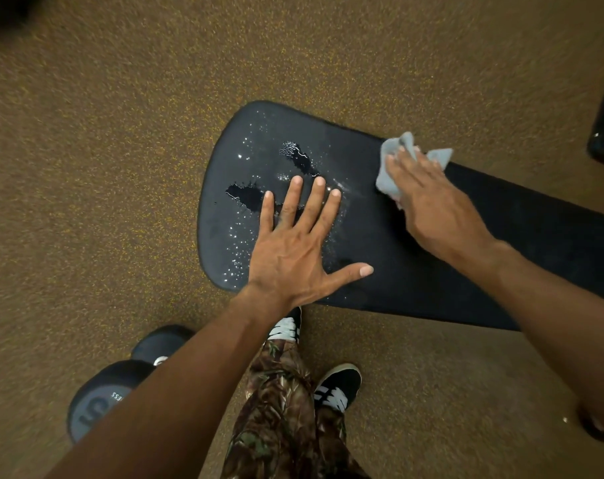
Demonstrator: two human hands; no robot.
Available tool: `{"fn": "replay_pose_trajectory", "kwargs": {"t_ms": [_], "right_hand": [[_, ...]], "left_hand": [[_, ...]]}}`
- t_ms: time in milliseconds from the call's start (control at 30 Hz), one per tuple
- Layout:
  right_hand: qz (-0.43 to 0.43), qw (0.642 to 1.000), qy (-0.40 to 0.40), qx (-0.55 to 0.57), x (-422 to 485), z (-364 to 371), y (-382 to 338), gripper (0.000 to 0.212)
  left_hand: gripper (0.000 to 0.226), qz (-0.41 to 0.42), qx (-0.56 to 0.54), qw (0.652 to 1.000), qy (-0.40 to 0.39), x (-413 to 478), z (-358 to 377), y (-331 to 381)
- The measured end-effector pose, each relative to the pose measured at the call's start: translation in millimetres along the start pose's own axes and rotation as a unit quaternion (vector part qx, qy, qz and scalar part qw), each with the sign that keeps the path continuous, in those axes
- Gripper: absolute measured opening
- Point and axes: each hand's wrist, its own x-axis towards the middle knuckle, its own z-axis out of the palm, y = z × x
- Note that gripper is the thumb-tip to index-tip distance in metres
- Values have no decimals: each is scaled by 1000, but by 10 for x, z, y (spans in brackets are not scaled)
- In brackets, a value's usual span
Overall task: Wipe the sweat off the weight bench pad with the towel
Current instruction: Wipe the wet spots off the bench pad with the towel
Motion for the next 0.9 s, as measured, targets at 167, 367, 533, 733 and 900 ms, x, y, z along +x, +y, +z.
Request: {"fn": "replay_pose_trajectory", "kwargs": {"t_ms": [167,367,533,733,900], "right_hand": [[102,988,59,98,429,41,-390,54],[-7,992,69,110,657,304,-1047,50],[-54,998,9,28,56,283,-612,64],[95,991,21,92,51,140,-593,54],[81,986,73,127,366,332,-1070,53]], "left_hand": [[107,1,-20,1000,-4,-7,-67,0],[62,2,-20,998,67,-54,-219,-339],[58,31,9,999,40,-137,-295,-535],[64,14,8,999,28,-143,-286,-704],[62,4,5,999,32,-118,-264,-675]]}}
